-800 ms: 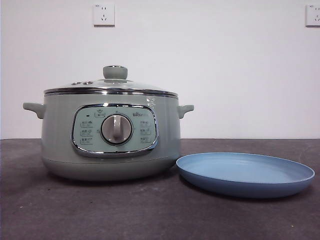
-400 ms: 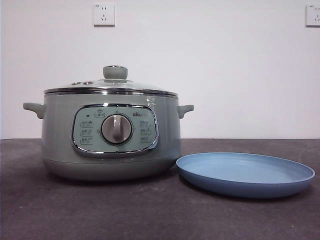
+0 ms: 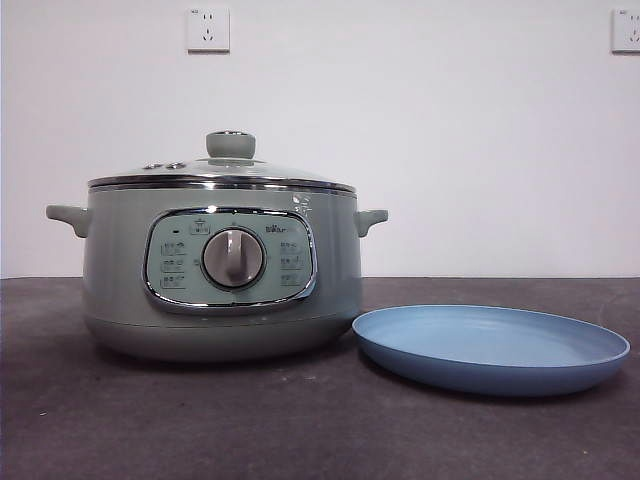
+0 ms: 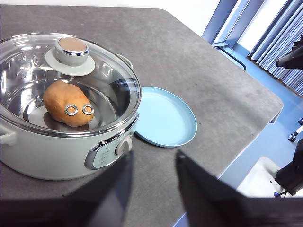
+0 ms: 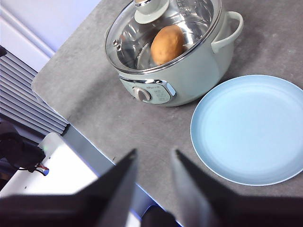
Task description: Take the potato out from the steamer,put the potato on the plate,close the lid
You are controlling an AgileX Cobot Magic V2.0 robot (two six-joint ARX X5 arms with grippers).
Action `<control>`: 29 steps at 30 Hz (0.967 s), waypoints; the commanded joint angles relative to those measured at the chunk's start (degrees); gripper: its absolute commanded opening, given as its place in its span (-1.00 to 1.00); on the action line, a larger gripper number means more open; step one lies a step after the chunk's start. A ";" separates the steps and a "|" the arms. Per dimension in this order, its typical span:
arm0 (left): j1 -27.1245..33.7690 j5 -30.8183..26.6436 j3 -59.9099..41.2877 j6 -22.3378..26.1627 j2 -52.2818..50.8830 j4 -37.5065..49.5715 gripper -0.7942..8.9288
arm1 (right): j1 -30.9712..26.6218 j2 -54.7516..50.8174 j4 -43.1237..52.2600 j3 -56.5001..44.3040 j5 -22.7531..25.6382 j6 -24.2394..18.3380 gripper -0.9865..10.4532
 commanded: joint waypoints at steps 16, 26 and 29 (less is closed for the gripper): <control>-2.10 -4.66 2.21 -0.22 6.49 3.91 0.43 | 0.20 -0.02 1.64 0.09 -0.31 0.90 0.27; -10.62 -13.92 10.88 1.20 22.58 13.86 0.43 | 0.20 1.07 1.75 0.09 -0.31 0.90 0.27; -12.87 -18.27 14.10 3.15 28.37 15.30 0.43 | 0.20 1.18 1.79 0.09 -0.28 0.90 0.27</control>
